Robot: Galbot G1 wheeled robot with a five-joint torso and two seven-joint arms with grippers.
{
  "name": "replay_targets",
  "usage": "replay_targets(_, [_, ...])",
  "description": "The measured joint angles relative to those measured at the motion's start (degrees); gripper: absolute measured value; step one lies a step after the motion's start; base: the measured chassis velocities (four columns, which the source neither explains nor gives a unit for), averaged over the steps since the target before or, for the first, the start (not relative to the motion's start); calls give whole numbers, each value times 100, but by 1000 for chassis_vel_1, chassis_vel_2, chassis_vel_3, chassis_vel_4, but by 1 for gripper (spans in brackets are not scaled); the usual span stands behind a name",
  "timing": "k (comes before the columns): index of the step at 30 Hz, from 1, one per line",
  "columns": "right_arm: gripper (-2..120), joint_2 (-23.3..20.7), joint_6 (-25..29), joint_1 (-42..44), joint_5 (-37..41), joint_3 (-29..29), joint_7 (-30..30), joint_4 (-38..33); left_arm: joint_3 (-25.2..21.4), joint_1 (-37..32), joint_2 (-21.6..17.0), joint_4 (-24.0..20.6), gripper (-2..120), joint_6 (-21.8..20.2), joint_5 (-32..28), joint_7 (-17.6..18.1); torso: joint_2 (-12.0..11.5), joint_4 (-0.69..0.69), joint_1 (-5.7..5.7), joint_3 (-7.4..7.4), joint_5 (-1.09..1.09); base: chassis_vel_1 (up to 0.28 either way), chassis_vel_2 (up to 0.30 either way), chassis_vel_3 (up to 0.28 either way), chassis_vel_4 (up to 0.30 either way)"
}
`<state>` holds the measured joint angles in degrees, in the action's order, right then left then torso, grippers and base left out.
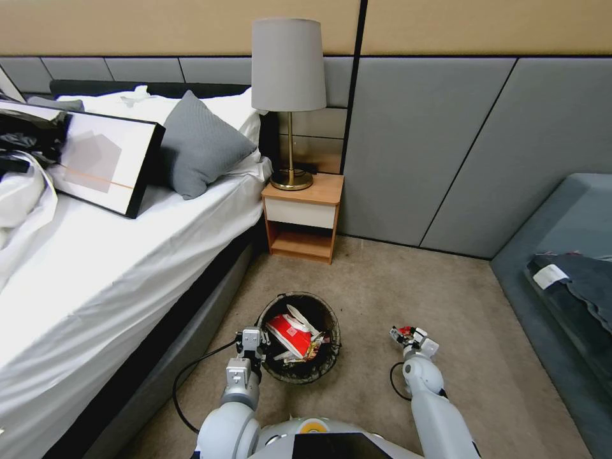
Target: Pick up the trash bin, then pick up the garbage from the floor and place it into the trash bin.
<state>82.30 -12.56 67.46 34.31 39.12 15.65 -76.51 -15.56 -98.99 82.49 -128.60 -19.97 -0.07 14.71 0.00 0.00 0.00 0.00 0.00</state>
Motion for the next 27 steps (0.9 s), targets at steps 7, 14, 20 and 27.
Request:
replay_targets(7, [100, 29, 112, -216, 44, -49, -29, 227, -2, -10, 5, 25, 2, -1, 11, 6, 0, 0, 0, 0, 0, 0, 0, 0, 0])
replay_targets(14, [100, 25, 185, -304, 42, -50, -50, 441, -1, -20, 8, 28, 2, -1, 16, 6, 0, 0, 0, 0, 0, 0, 0, 0, 0])
replay_targets(20, [100, -28, 233, -323, 41, 26, -83, 609, 4, -31, 0, 26, 2, -2, 17, 6, 0, 0, 0, 0, 0, 0, 0, 0, 0])
replay_targets(27, [100, -76, 378, -348, 34, 69, -156, 835, 65, -41, -8, 41, 2, -2, 30, 7, 0, -1, 0, 0, 0, 0, 0, 0, 0])
